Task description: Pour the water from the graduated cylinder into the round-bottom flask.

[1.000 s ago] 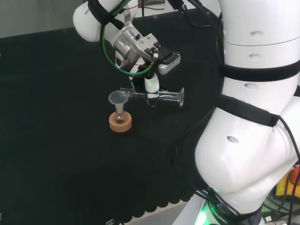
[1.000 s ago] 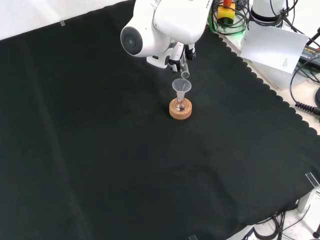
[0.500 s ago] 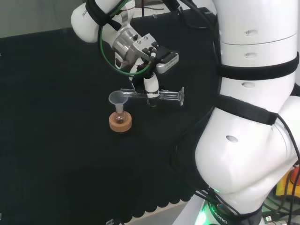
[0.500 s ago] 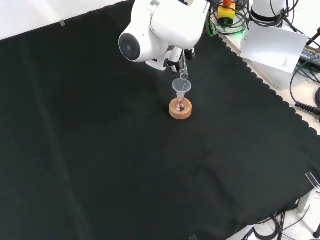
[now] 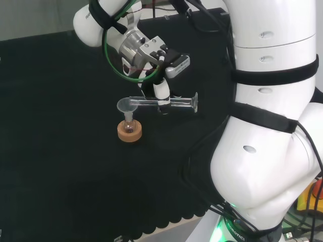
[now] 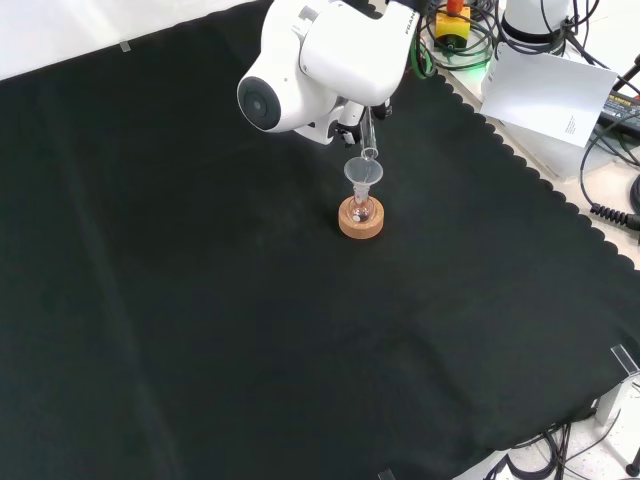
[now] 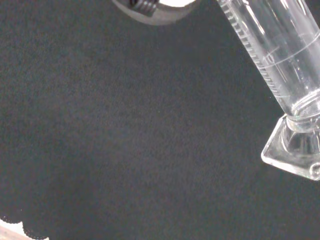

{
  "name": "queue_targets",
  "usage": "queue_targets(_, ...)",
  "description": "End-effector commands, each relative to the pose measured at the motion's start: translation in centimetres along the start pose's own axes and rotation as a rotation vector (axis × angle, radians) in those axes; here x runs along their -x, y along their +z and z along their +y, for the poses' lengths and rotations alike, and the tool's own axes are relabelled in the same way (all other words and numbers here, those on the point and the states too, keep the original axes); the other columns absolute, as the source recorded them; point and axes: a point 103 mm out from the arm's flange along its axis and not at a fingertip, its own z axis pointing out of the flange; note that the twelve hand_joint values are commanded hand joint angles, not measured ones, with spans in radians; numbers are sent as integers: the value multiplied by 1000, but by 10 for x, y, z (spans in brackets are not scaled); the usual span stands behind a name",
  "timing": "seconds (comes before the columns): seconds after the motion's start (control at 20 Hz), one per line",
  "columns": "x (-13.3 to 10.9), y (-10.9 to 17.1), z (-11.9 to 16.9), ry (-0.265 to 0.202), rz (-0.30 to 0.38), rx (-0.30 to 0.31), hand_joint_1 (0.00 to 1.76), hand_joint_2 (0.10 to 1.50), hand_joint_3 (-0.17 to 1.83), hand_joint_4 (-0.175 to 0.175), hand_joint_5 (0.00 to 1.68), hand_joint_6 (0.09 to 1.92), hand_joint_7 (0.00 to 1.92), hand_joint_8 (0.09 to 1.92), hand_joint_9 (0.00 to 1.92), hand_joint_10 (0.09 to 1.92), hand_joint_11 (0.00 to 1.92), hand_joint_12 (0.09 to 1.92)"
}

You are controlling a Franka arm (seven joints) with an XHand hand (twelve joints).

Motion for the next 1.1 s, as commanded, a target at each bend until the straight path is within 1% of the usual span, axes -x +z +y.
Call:
queue_targets(0.05, -2, -2, -2, 12, -5, -18, 1272, 1073, 0, -175, 1055, 874, 1091, 858, 1578, 87, 1394, 671)
queue_targets(0.3, -3, -2, -3, 19, -9, -31, 1272, 1073, 0, -175, 1055, 874, 1091, 858, 1578, 87, 1394, 671)
queue_targets(0.65, 1, -1, -6, 23, -8, -28, 1272, 1073, 0, -175, 1055, 875, 1091, 859, 1578, 87, 1395, 670)
queue_targets(0.95, 0, -3, -5, 33, -11, -48, 1272, 1073, 0, -175, 1054, 875, 1091, 859, 1577, 87, 1395, 669)
queue_targets(1.1, 2, -3, -7, 34, -11, -49, 1272, 1073, 0, -175, 1054, 875, 1091, 859, 1577, 87, 1395, 669)
